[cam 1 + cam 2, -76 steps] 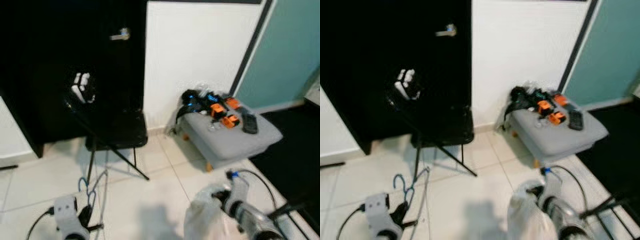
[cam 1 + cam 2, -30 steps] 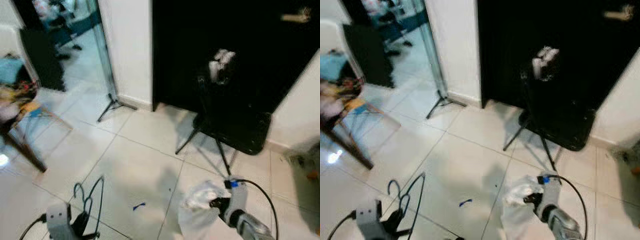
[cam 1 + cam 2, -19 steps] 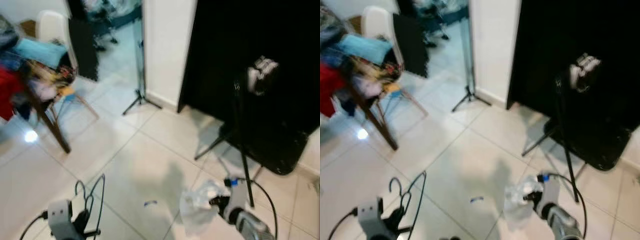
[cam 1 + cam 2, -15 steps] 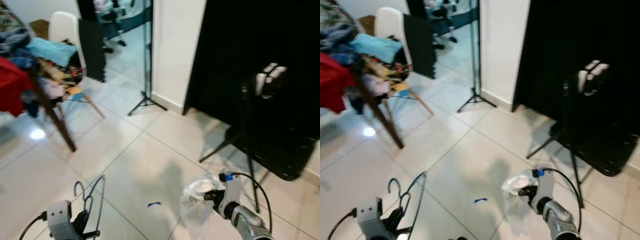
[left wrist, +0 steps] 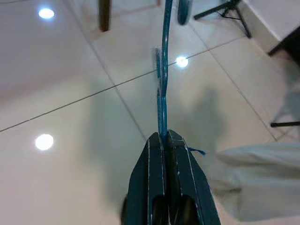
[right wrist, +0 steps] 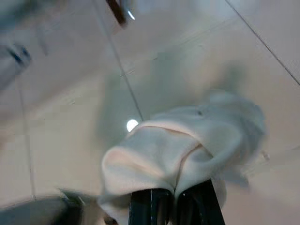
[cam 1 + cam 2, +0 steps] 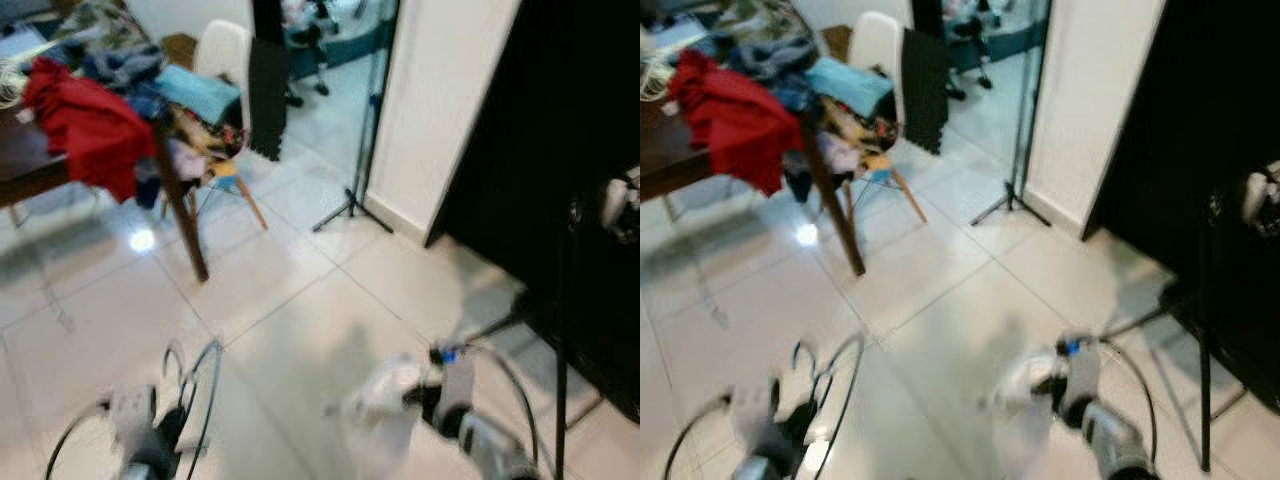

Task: Hang hanger

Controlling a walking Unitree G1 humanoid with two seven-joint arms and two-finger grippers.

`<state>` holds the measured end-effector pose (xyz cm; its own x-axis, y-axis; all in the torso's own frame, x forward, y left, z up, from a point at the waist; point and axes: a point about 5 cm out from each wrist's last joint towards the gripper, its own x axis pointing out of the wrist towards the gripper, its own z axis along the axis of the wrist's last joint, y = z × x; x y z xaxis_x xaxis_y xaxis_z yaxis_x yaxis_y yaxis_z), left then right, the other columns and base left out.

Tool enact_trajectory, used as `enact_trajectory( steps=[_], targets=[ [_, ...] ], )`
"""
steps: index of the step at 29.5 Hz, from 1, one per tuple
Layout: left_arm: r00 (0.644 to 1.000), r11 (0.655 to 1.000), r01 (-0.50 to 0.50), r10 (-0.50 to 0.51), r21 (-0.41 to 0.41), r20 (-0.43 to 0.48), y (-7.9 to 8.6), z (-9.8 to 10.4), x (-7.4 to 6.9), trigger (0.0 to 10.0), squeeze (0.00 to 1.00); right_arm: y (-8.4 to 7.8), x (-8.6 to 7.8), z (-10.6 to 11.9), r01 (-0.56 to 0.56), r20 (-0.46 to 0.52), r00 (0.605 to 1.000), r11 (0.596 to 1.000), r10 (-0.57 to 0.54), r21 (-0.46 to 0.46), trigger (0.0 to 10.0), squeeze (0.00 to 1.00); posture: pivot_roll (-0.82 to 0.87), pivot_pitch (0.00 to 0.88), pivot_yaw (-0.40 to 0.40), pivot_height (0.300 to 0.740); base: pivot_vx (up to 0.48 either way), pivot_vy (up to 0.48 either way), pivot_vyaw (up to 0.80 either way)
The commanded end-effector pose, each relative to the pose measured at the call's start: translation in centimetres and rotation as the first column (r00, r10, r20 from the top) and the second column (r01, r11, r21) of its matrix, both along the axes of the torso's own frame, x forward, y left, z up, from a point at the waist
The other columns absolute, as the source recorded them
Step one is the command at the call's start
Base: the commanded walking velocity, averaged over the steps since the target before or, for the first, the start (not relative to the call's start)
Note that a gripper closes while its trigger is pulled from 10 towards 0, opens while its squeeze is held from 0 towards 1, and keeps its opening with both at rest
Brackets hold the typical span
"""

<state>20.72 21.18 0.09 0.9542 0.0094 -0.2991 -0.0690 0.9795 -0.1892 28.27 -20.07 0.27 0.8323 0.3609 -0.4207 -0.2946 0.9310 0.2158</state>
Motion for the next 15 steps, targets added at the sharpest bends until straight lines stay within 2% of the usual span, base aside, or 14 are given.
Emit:
enact_trajectory(
  steps=[1, 7, 9, 15],
  targets=[
    [1.0, 1.0, 0.012, -0.012, 0.008, -0.022, -0.2, -0.4, -0.4, 10.0, 0.0, -0.7, -0.9, -0.8, 0.009, -0.04, 0.999, 1.0, -0.01, -0.009, 10.0, 0.0, -0.01, 0.143, -0.055, 0.74, 0.0, 0.0, 0.73],
    [0.999, 0.999, 0.036, -0.036, 0.032, -0.009, -0.3, -0.2, -0.2, 10.0, 0.0, -0.7, -1.0, -0.7, -0.004, -0.029, 1.0, 1.0, 0.004, 0.008, 10.0, 0.0, 0.0, 0.131, -0.048, 0.74, 0.0, 0.0, 0.71],
    [1.0, 0.999, 0.031, -0.031, 0.038, 0.003, -0.2, -0.1, -0.2, 10.0, 0.0, -0.7, -0.9, -0.7, -0.021, -0.021, 1.0, 1.0, 0.021, -0.009, 10.0, 0.0, 0.0, 0.131, -0.048, 0.74, 0.247, 0.0, 0.53],
    [0.999, 0.998, 0.037, -0.038, 0.054, 0.02, -0.1, 0.2, -0.2, 10.0, 0.0, 0.7, -0.3, 0.0, -0.062, 0.032, 0.998, 0.998, 0.062, 0.007, 10.0, 0.0, -0.02, 0.131, -0.041, 0.74, 0.48, 0.0, 0.0]
  ],
)
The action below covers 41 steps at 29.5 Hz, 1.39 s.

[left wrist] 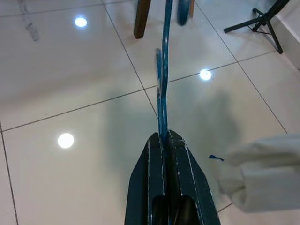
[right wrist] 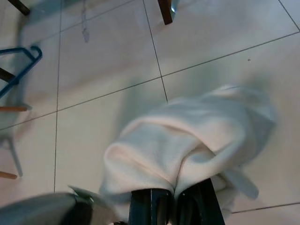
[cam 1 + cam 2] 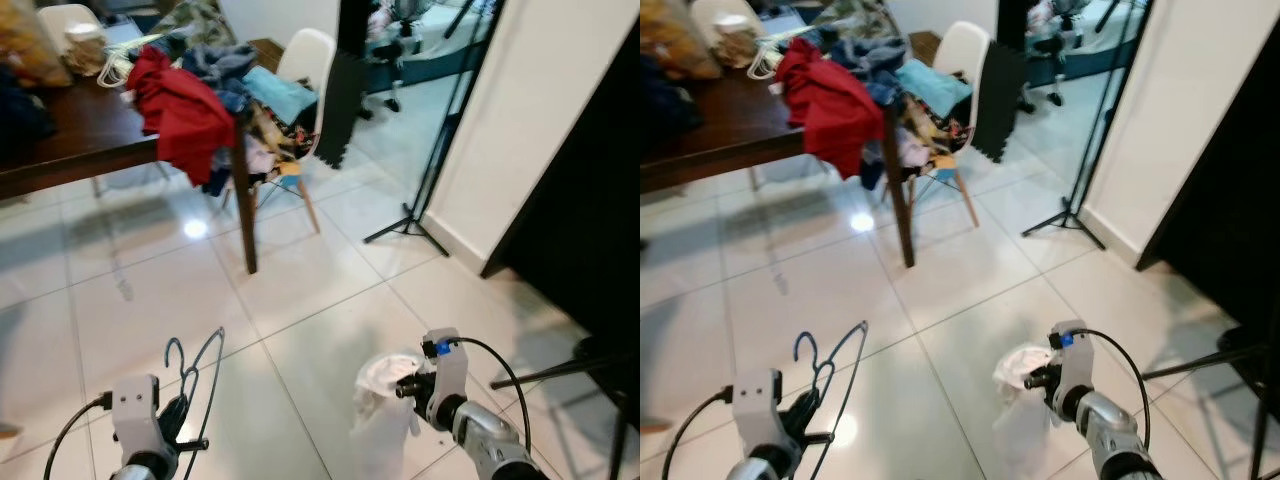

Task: Hang hanger

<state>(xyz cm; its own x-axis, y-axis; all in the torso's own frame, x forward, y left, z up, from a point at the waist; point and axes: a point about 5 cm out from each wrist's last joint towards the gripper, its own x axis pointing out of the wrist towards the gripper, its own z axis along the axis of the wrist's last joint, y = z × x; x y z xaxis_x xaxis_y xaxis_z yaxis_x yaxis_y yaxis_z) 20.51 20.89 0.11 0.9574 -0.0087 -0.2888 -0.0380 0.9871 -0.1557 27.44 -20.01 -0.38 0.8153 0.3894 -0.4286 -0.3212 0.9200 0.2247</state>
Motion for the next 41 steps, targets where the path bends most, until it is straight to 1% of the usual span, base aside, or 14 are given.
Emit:
enact_trajectory(
  steps=[1, 5, 7, 8, 10, 12, 13, 14, 15, 19, 27, 32, 36, 41],
  targets=[
    [1.0, 1.0, 0.009, -0.009, 0.023, 0.014, 0.2, 0.3, 0.1, 10.0, 0.0, 0.9, 0.7, 0.8, -0.035, 0.054, 0.998, 0.999, 0.035, 0.007, 10.0, 0.0, -0.02, 0.131, -0.041, 0.74, 0.48, 0.0, 0.0],
    [0.998, 0.999, 0.002, -0.005, 0.05, 0.062, 0.7, 1.4, 0.7, 10.0, 0.0, 2.0, 2.2, 2.3, -0.053, 0.116, 0.992, 0.998, 0.049, 0.031, 10.0, 0.0, -0.02, 0.134, -0.04, 0.74, 0.48, 0.0, 0.0],
    [0.991, 0.996, -0.002, -0.011, 0.093, 0.134, 1.5, 3.6, 1.8, 10.0, 0.0, 2.9, 4.0, 4.5, -0.076, 0.194, 0.979, 0.996, 0.065, 0.05, 10.0, 0.0, -0.02, 0.131, -0.037, 0.74, 0.48, 0.0, 0.0],
    [0.991, 0.996, -0.002, -0.011, 0.093, 0.134, 1.5, 3.6, 1.8, 10.0, 0.0, 2.9, 4.0, 4.5, -0.076, 0.194, 0.979, 0.996, 0.065, 0.05, 10.0, 0.0, -0.02, 0.131, -0.037, 0.74, 0.48, 0.0, 0.0],
    [0.978, 0.991, 0.011, -0.038, 0.131, 0.206, 1.6, 6.0, 2.6, 10.0, 0.0, 3.4, 5.3, 6.6, -0.092, 0.261, 0.963, 0.993, 0.071, 0.071, 10.0, 0.0, -0.02, 0.133, -0.033, 0.74, 0.48, 0.0, 0.0],
    [0.978, 0.991, 0.011, -0.038, 0.131, 0.206, 1.6, 6.0, 2.6, 10.0, 0.0, 3.4, 5.3, 6.6, -0.092, 0.261, 0.963, 0.993, 0.071, 0.071, 10.0, 0.0, -0.02, 0.133, -0.033, 0.74, 0.48, 0.0, 0.0],
    [0.946, 0.982, 0.02, -0.08, 0.189, 0.315, 1.1, 9.7, 3.9, 10.0, 0.0, 4.9, 6.8, 10.3, -0.151, 0.372, 0.923, 0.981, 0.096, 0.121, 10.0, 0.0, -0.02, 0.132, -0.032, 0.74, 0.48, 0.0, 0.0],
    [0.931, 0.978, 0.018, -0.092, 0.209, 0.352, 0.8, 11.1, 4.2, 10.0, 0.0, 5.6, 7.1, 11.9, -0.183, 0.418, 0.902, 0.973, 0.108, 0.144, 10.0, 0.0, -0.02, 0.133, -0.032, 0.74, 0.48, 0.0, 0.0],
    [0.931, 0.978, 0.018, -0.092, 0.209, 0.352, 0.8, 11.1, 4.2, 10.0, 0.0, 5.6, 7.1, 11.9, -0.183, 0.418, 0.902, 0.973, 0.108, 0.144, 10.0, 0.0, -0.02, 0.133, -0.032, 0.74, 0.48, 0.0, 0.0],
    [0.901, 0.967, 0.005, -0.114, 0.254, 0.418, -0.1, 13.8, 4.5, 10.0, 0.0, 7.7, 7.2, 15.5, -0.269, 0.528, 0.836, 0.951, 0.15, 0.155, 10.0, 0.0, -0.02, 0.134, -0.033, 0.74, 0.48, 0.0, 0.0],
    [0.88, 0.954, -0.016, -0.129, 0.3, 0.458, -0.6, 16.4, 4.8, 10.0, 0.0, 9.2, 7.1, 19.2, -0.33, 0.614, 0.773, 0.928, 0.16, 0.173, 10.0, 0.0, -0.01, 0.136, -0.036, 0.74, 0.48, 0.0, 0.0],
    [0.878, 0.946, -0.042, -0.118, 0.321, 0.463, -0.3, 17.7, 4.9, 10.0, 0.0, 9.5, 6.9, 19.9, -0.34, 0.611, 0.774, 0.923, 0.166, 0.179, 10.0, 0.0, -0.01, 0.137, -0.035, 0.74, 0.48, 0.0, 0.0],
    [0.879, 0.896, -0.069, -0.154, 0.439, 0.452, -0.2, 19.4, 5.2, 10.0, 0.0, 10.0, 6.5, 20.5, -0.35, 0.607, 0.774, 0.92, 0.177, 0.178, 10.0, 0.0, -0.01, 0.137, -0.033, 0.74, 0.48, 0.0, 0.0],
    [0.872, 0.878, -0.104, -0.145, 0.467, 0.468, -0.1, 20.8, 5.4, 10.0, 0.0, 10.4, 6.4, 21.2, -0.362, 0.618, 0.764, 0.916, 0.183, 0.175, 10.0, 0.0, 0.0, 0.136, -0.032, 0.74, 0.48, 0.0, 0.0]
  ],
)
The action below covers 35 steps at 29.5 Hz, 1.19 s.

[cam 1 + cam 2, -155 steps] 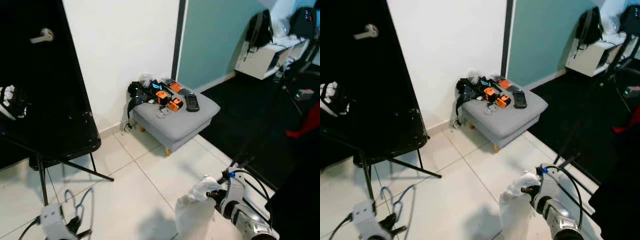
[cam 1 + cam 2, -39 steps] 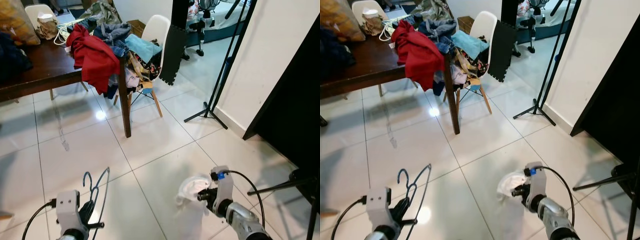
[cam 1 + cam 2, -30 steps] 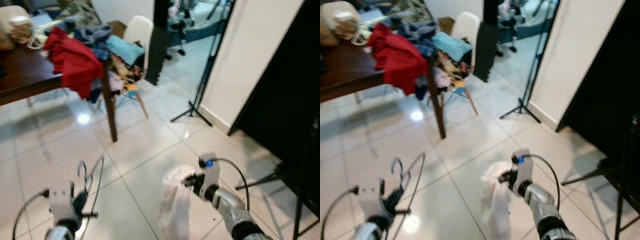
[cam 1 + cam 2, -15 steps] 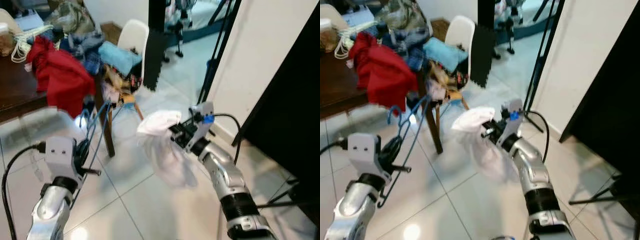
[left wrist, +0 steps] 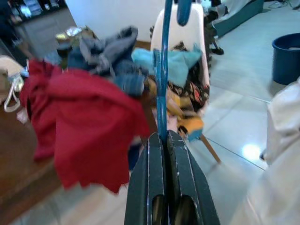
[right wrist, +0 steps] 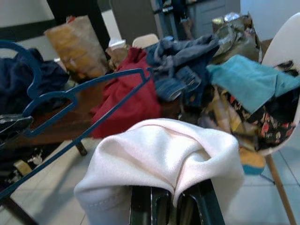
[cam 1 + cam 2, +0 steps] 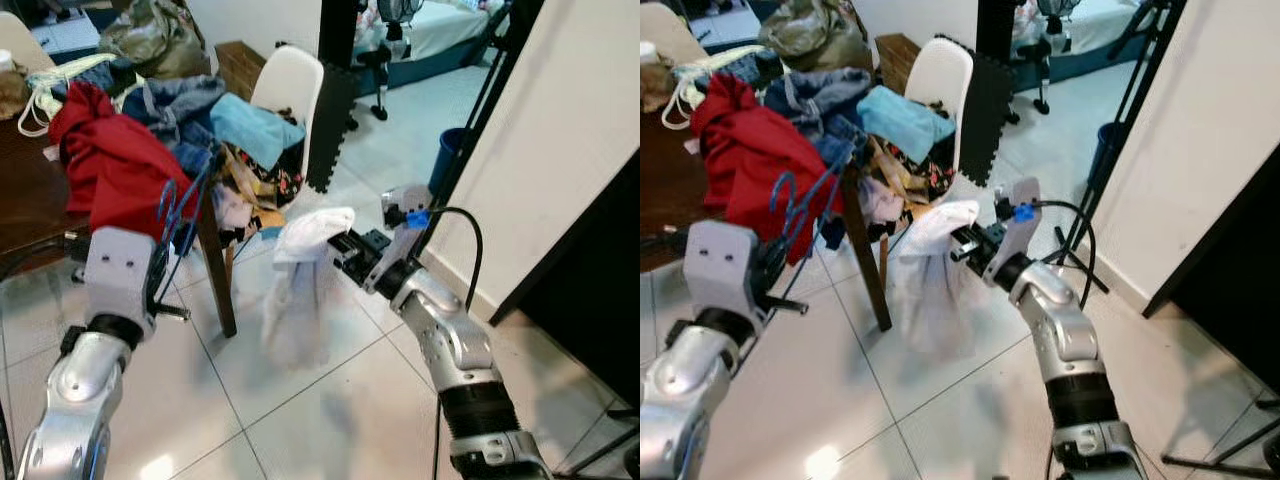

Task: Hang hanger

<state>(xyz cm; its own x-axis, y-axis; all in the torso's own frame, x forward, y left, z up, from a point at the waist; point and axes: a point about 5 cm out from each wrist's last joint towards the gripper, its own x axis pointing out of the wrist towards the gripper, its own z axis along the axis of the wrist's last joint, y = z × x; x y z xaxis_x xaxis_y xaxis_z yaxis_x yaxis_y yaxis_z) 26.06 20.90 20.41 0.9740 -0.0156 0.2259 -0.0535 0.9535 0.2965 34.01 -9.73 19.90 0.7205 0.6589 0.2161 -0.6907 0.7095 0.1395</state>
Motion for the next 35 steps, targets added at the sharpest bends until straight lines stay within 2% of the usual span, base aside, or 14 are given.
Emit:
enact_trajectory(
  steps=[1, 6, 13, 16, 18, 26, 29, 32, 35],
  targets=[
    [1.0, 0.999, -0.02, 0.019, 0.038, 0.004, 0.0, 0.7, 0.0, 10.0, 0.0, 0.2, -0.1, 1.1, -0.007, 0.025, 1.0, 1.0, 0.006, 0.015, 10.0, 0.0, 0.0, 0.135, -0.033, 0.74, 0.48, 0.0, 0.0],
    [0.999, 0.997, -0.052, 0.053, 0.059, -0.002, 0.1, 1.2, 0.0, 10.0, 0.0, 0.5, -0.1, 1.5, -0.011, 0.022, 1.0, 1.0, 0.011, -0.001, 10.0, 0.0, 0.0, 0.135, -0.035, 0.74, 0.48, 0.0, 0.0],
    [0.998, 0.995, -0.069, 0.069, 0.071, 0.001, -0.1, 1.9, -0.1, 10.0, 0.0, 0.5, 0.0, 1.9, -0.022, 0.018, 1.0, 1.0, 0.022, 0.006, 10.0, 0.0, 0.0, 0.136, -0.034, 0.74, 0.48, 0.0, 0.8],
    [0.997, 0.992, -0.073, 0.072, 0.103, 0.01, -0.1, 2.2, 0.0, 10.0, 0.0, 0.5, 0.0, 2.0, -0.025, 0.022, 0.999, 1.0, 0.025, -0.001, 10.0, 0.0, 0.0, 0.135, -0.034, 0.74, 0.48, 0.0, 0.8],
    [0.996, 0.987, -0.084, 0.08, 0.133, 0.034, -0.1, 3.1, 0.1, 10.0, 0.0, 0.5, 0.1, 2.6, -0.024, 0.032, 0.999, 1.0, 0.024, 0.007, 10.0, 0.0, 0.0, 0.135, -0.033, 0.74, 0.48, 0.0, 0.8],
    [0.995, 0.985, -0.091, 0.083, 0.144, 0.056, -0.1, 3.8, 0.1, 10.0, 0.0, 0.5, 0.2, 3.3, -0.025, 0.054, 0.998, 1.0, 0.025, 0.004, 10.0, 0.0, 0.0, 0.133, -0.033, 0.74, 0.48, 0.0, 0.8],
    [0.995, 0.984, -0.095, 0.087, 0.15, 0.054, -0.2, 3.7, 0.1, 10.0, 0.0, 0.8, 0.1, 4.1, -0.043, 0.078, 0.996, 0.999, 0.043, 0.004, 10.0, 0.0, 0.01, 0.131, -0.035, 0.74, 0.48, 0.0, 0.8],
    [0.994, 0.983, -0.101, 0.093, 0.151, 0.053, -0.4, 3.7, 0.0, 10.0, 0.0, 1.4, -0.3, 6.4, -0.097, 0.139, 0.986, 0.994, 0.089, 0.051, 10.0, 0.0, 0.01, 0.13, -0.036, 0.74, 0.48, 0.0, 0.8],
    [0.994, 0.983, -0.103, 0.096, 0.153, 0.054, -0.5, 3.7, 0.0, 10.0, 0.0, 1.5, -0.4, 7.6, -0.12, 0.173, 0.979, 0.99, 0.105, 0.074, 10.0, 0.0, 0.01, 0.128, -0.036, 0.74, 0.48, 0.0, 0.8]
  ],
)
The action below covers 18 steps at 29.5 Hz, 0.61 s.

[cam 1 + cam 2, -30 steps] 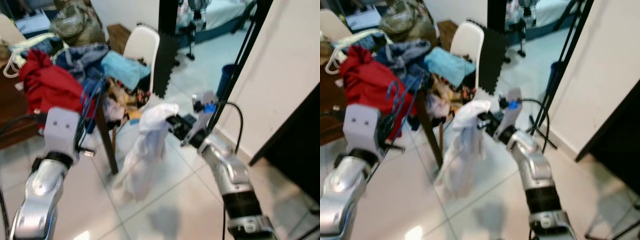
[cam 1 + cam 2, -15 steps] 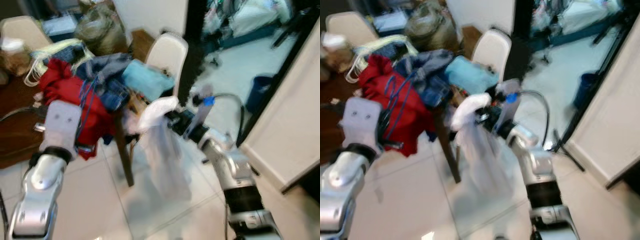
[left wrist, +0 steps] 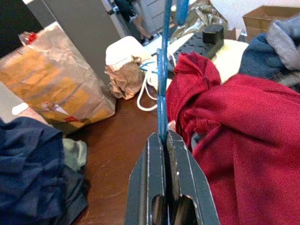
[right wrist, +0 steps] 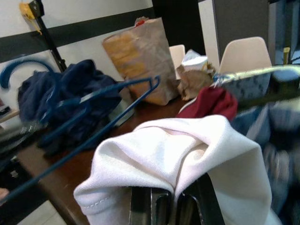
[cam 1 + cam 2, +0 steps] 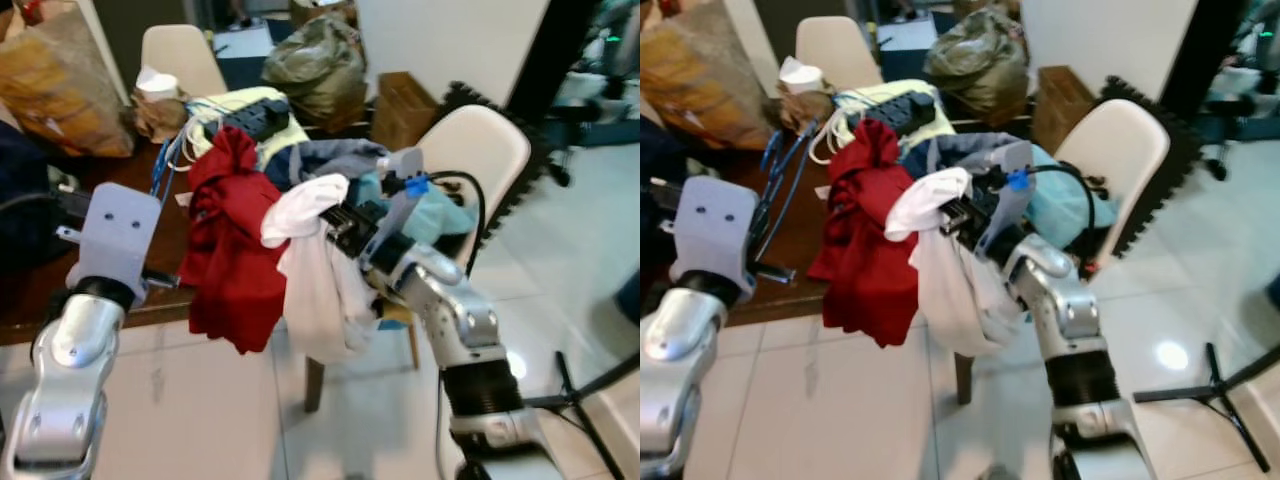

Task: Hang hanger

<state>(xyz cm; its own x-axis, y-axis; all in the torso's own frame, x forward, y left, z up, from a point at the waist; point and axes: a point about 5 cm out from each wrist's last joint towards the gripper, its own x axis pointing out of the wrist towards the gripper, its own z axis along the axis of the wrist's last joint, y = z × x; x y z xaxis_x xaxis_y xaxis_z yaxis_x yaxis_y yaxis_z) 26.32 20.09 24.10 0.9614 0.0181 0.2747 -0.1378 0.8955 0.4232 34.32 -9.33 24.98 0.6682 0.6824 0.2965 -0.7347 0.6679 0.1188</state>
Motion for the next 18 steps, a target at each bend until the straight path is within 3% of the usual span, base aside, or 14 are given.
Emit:
enact_trajectory(
  steps=[1, 14, 17, 18],
  targets=[
    [1.0, 0.999, -0.031, 0.031, 0.014, -0.003, 0.3, 0.0, -0.3, 10.0, 0.0, 1.1, -0.8, 2.9, -0.069, 0.109, 0.992, 0.997, 0.065, 0.041, 10.0, 0.0, 0.01, 0.128, -0.036, 0.74, 0.48, 0.0, 0.8],
    [1.0, 1.0, -0.014, 0.014, -0.004, -0.01, -0.8, -0.4, -0.1, 10.0, 0.0, 3.0, -0.6, 6.6, -0.121, 0.213, 0.972, 0.988, 0.098, 0.095, 10.0, 0.0, 0.01, 0.123, -0.046, 0.74, 0.48, 0.0, 0.8],
    [1.0, 1.0, -0.006, 0.006, -0.009, -0.011, -1.1, -0.6, -0.1, 10.0, 0.0, 3.1, -0.3, 6.9, -0.086, 0.217, 0.974, 0.991, 0.061, 0.105, 10.0, 0.0, 0.01, 0.126, -0.051, 0.74, 0.36, 0.0, 0.8],
    [0.999, 0.999, 0.037, -0.037, -0.018, -0.002, -1.7, -0.5, -0.1, 10.0, 0.0, 2.7, 0.6, 7.0, 0.035, 0.194, 0.979, 0.993, -0.057, 0.112, 10.0, 0.0, 0.01, 0.127, -0.052, 0.74, 0.0, 0.0, 0.0]
  ],
)
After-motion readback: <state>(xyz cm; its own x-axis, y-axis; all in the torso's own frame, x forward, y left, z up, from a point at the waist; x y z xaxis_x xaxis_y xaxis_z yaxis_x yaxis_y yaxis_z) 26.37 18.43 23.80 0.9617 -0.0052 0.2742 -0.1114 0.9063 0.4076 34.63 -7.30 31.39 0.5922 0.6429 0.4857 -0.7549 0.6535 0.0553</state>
